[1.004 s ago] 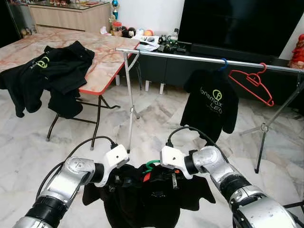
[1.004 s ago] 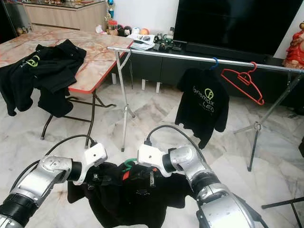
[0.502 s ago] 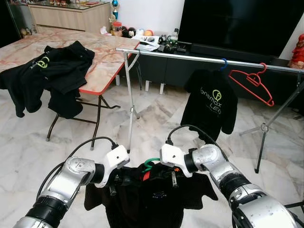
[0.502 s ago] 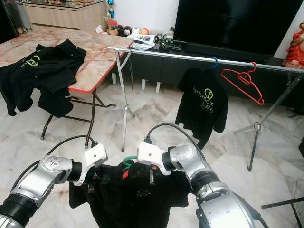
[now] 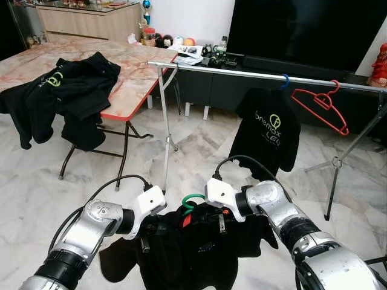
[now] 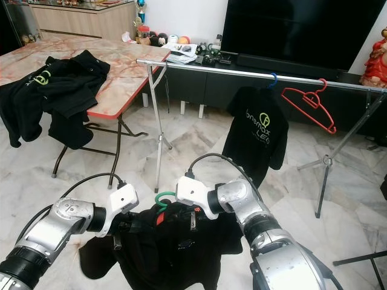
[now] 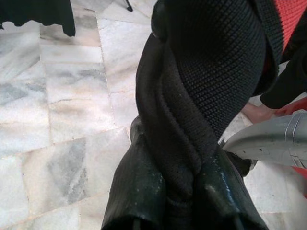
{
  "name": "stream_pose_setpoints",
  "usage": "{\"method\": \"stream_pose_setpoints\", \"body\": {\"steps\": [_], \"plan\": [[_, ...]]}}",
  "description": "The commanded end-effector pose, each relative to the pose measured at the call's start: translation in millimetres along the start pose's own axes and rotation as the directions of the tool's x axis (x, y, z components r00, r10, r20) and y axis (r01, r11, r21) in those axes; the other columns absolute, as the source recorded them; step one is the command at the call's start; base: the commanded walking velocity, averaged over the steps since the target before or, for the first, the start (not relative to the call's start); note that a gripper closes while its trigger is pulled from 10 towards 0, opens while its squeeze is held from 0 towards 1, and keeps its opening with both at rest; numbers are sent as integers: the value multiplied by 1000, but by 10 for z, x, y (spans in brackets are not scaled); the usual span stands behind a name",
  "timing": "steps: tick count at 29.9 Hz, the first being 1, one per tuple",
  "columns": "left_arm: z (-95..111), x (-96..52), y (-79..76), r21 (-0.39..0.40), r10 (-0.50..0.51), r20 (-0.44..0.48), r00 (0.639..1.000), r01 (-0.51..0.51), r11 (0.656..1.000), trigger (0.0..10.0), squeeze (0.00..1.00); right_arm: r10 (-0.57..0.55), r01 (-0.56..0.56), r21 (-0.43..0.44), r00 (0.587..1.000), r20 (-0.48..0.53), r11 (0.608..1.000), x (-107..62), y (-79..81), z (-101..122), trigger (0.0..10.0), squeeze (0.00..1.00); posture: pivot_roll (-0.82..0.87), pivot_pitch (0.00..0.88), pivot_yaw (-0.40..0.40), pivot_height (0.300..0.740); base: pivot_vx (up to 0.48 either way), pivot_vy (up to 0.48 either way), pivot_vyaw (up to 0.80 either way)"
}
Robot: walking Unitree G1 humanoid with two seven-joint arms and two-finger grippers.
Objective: Hang hanger
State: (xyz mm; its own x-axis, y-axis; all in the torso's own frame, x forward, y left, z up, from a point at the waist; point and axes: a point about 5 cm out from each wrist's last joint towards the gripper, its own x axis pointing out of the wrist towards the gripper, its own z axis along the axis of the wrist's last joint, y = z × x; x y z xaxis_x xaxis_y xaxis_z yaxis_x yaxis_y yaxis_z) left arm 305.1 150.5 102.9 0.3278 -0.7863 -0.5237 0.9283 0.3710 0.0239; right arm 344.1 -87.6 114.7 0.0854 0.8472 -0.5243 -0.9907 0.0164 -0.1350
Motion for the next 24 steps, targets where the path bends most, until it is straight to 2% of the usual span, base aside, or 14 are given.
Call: {"method": "stream_pose_setpoints", "body": {"steps": [1,10,11,12,17,24], "plan": [[68,16,28,9,10,23,1000,-11,1000,0,0,28,-26,-47,999,42,999,26,-27,144,10000,0,154,0,-75,740,0,0,0],[63,26,17,14,7,22,1000,-7,1000,0,0,46,-45,-44,998,31,998,10,-21,131,10000,0,154,0,-75,740,0,0,0],[63,28,17,14,8,23,1000,-8,1000,0,0,58,-56,-41,998,26,998,6,-14,122,10000,780,153,0,-76,740,0,0,0],[64,31,17,14,9,23,1000,-10,1000,0,0,73,-73,-37,997,17,997,-1,-6,108,10000,1000,153,0,-76,740,0,0,0],[62,36,32,4,31,32,999,-31,1000,0,0,84,-85,-39,996,-15,996,-22,1,74,10000,1000,148,0,-75,740,0,0,0],[75,44,70,5,63,39,997,-63,998,0,0,147,-157,-69,980,-133,985,-81,51,-44,10000,1000,141,0,-73,740,0,0,0]]}}
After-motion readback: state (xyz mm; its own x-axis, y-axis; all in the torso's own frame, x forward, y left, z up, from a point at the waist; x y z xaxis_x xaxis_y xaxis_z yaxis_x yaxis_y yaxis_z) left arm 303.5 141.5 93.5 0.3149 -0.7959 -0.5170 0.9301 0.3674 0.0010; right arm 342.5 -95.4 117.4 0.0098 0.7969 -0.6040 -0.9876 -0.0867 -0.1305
